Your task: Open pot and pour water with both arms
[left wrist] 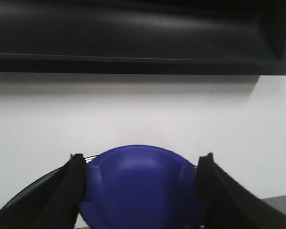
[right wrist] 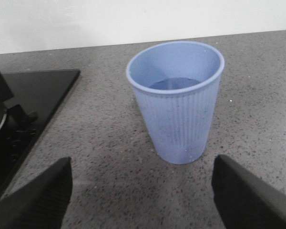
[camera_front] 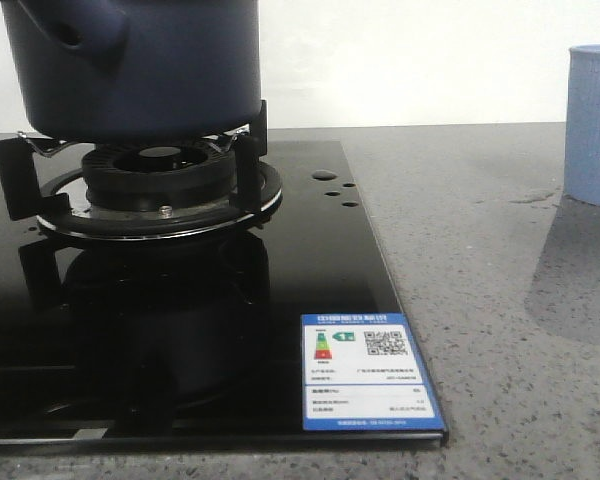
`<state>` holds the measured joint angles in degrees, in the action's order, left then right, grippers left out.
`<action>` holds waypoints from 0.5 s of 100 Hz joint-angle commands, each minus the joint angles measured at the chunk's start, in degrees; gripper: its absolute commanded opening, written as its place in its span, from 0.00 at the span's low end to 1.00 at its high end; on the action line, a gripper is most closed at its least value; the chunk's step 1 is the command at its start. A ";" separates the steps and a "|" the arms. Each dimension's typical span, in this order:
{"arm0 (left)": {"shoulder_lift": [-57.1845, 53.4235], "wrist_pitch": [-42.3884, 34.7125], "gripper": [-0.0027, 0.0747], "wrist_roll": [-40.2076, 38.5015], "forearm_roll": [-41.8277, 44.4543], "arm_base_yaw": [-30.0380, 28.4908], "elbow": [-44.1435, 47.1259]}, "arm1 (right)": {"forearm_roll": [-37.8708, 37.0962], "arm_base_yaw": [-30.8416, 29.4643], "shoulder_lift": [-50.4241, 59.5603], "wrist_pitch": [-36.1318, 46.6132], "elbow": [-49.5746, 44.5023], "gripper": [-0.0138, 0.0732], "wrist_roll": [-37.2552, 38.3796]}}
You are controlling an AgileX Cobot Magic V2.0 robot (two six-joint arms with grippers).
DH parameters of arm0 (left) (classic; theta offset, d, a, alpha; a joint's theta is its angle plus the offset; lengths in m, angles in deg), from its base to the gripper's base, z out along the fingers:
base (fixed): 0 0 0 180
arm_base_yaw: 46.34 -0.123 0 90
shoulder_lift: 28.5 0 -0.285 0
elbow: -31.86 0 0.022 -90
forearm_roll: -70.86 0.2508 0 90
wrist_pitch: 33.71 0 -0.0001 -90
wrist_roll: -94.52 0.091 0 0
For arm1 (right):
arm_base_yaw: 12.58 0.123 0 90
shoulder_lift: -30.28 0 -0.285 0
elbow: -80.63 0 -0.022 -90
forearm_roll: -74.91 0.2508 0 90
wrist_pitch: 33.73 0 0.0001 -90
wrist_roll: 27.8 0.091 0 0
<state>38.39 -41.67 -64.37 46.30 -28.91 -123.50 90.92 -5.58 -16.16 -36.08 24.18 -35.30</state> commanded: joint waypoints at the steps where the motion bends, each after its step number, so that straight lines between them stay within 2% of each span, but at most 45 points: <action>1: -2.42 -4.28 0.50 0.17 0.30 -1.95 -2.28 | -0.86 0.27 -3.47 9.47 1.30 0.79 -0.51; 32: -4.10 -4.15 0.50 0.17 0.30 -4.92 -2.28 | -2.12 0.27 -21.30 28.32 1.30 0.79 -0.51; 50: -4.10 -3.91 0.50 0.17 0.30 -4.92 -2.28 | -2.63 0.27 -29.66 32.42 2.61 0.79 0.29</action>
<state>35.55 -40.50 -64.37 46.30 -33.61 -123.50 89.41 -5.58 -43.58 -10.62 24.33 -35.30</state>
